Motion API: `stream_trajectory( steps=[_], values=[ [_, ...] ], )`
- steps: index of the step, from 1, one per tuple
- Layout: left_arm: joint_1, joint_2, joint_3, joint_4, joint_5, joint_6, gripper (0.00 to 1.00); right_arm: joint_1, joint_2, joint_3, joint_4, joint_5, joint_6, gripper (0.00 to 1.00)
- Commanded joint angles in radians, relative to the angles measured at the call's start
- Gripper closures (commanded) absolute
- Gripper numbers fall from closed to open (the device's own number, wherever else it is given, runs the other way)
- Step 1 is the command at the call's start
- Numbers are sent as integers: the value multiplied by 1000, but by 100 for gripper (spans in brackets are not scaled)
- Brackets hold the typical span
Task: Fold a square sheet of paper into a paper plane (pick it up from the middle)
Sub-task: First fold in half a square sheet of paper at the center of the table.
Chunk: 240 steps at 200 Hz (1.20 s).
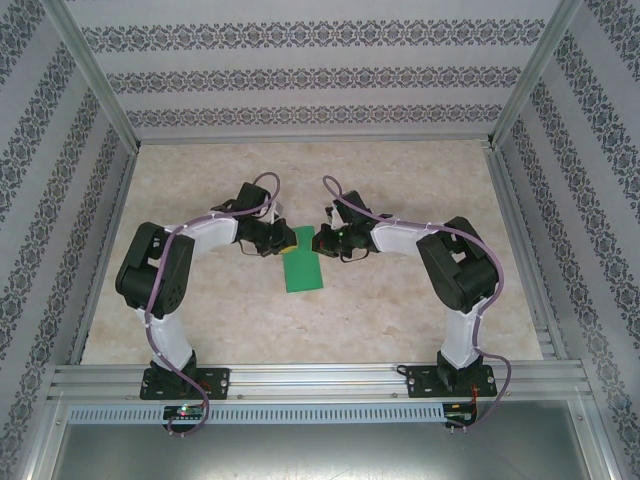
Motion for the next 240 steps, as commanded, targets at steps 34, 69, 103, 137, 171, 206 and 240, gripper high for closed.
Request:
stream_trajectory(
  steps=[34,69,103,137,171,206,240],
  values=[
    [-10,130,114,2,105,18,91,14,7,-56,78,-5,82,100],
    [-14,157,131,4,118,22,93,21,13,-64,95,7,97,100],
    [-28,185,156,18,132,15,94,29,35,-62,114,5,105,100],
    [-31,211,156,79,129,-24,95,30,56,-55,132,12,86,100],
    [-62,237,172,102,122,-28,95,29,59,-71,171,-2,82,100],
    [-69,239,152,116,66,-62,97,23,8,-112,203,-15,76,100],
    [-70,250,138,138,60,-78,98,15,-49,-163,206,9,72,100]
  ],
)
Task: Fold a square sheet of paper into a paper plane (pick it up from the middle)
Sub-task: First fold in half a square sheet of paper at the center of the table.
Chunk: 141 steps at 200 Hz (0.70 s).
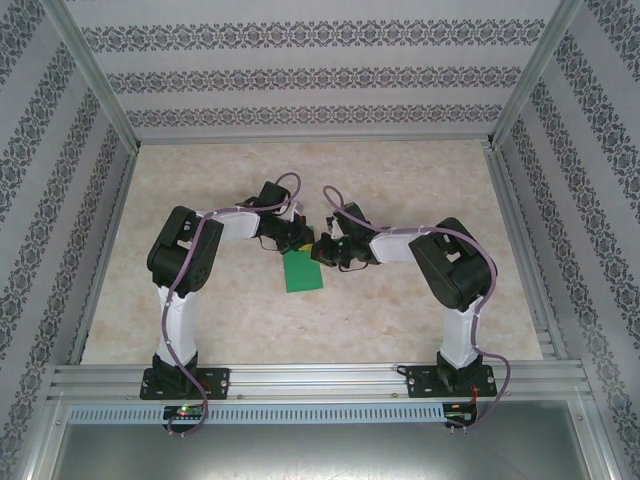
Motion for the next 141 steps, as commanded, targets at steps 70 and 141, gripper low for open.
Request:
stream_trajectory(
  steps=[70,141],
  values=[
    [-9,25,-23,39,-15,-14,98,-3,9,-14,7,9,-4,100],
    [-8,-16,-80,149,46,-2,95,-4,41,8,-59,17,-17,100]
  ],
)
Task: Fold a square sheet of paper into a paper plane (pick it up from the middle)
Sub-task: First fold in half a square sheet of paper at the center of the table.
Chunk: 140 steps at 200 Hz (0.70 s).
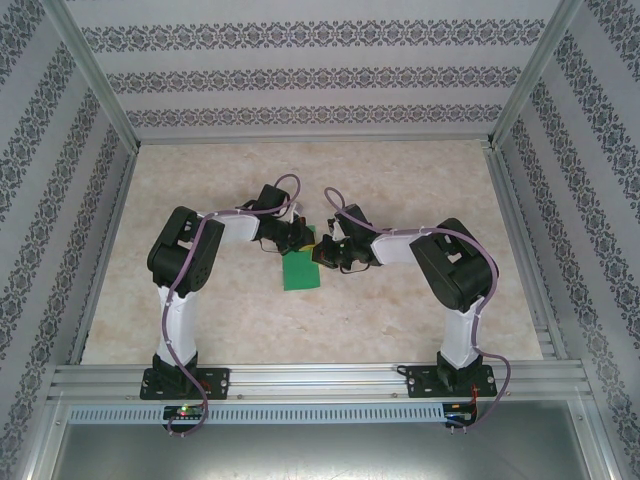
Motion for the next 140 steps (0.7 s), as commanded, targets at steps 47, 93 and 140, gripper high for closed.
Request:
stream_trajectory(
  steps=[47,93,140],
  values=[
    [-9,1,-34,-33,-13,46,98,0,28,23,-113,16,-48,100],
    [-1,18,-72,-63,-81,44,100,23,-25,-14,-172,-35,-102,100],
    [10,21,-90,-47,-97,22,100,67,-87,-103,-143,-45,-70,100]
  ],
)
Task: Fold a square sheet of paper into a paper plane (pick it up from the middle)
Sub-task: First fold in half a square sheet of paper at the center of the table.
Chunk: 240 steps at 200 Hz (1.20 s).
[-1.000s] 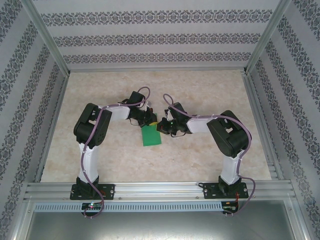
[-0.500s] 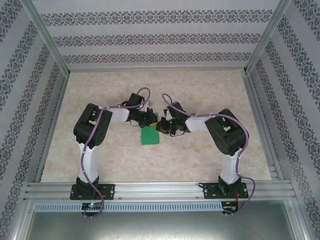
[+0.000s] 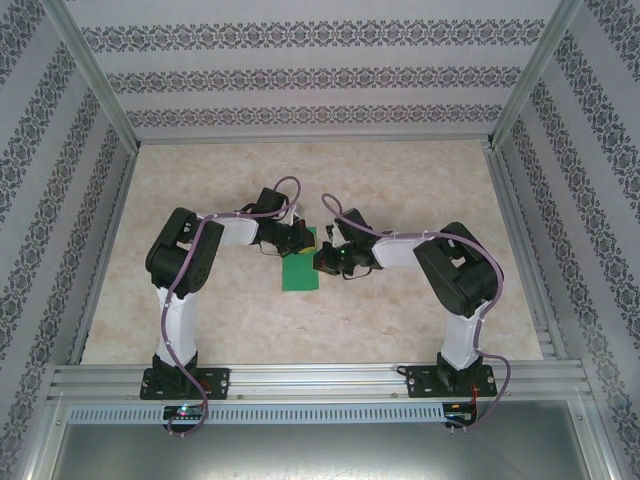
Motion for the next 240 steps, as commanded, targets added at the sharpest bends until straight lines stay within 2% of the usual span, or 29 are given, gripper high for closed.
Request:
stream_trajectory(
  steps=[1,111,160,196,240],
  values=[
    [8,33,-48,-89,-101,7,100,38,-32,-58,-73,-29,-1,100],
    [18,33,-27,-88,-70,16,100,147,-160,-236,-35,64,99,100],
    [16,-61,-10,-53,-23,28,100,127,-317,-163,-60,225,69,100],
    [14,-101,-1,-63,9,56,99,101,-229,-93,0,217,122,100],
    [-2,-66,34,-141,13,160,100,86,-112,-41,41,208,185,100]
  ],
)
